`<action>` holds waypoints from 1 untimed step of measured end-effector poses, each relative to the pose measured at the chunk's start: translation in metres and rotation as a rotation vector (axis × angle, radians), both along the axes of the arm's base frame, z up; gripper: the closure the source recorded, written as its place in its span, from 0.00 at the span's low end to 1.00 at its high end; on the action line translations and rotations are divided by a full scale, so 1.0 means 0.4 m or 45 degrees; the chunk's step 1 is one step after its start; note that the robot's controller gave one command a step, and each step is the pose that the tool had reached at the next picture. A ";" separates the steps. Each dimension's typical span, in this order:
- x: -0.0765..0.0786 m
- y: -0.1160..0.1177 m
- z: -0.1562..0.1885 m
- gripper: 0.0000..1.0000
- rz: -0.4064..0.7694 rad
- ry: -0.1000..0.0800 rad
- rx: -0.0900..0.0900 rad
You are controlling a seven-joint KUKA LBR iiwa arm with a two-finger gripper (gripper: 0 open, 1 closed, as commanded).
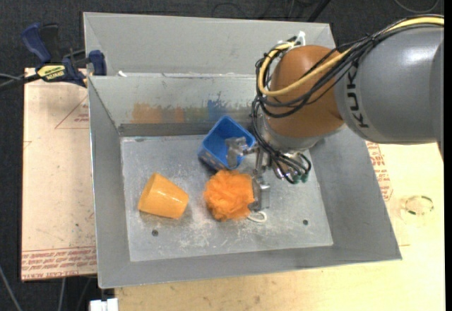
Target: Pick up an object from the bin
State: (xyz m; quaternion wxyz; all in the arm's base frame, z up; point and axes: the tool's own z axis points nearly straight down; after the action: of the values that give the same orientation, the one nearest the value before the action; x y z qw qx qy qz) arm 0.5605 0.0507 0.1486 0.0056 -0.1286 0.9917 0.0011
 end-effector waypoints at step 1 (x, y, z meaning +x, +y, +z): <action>-0.031 0.099 0.038 1.00 0.631 -0.009 -0.008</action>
Offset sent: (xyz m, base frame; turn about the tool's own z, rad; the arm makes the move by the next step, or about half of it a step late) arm 0.0000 0.0000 0.0000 0.0000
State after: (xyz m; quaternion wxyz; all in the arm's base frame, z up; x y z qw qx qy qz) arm 0.5482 0.0903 0.1636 0.0081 -0.3678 0.9299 -0.0011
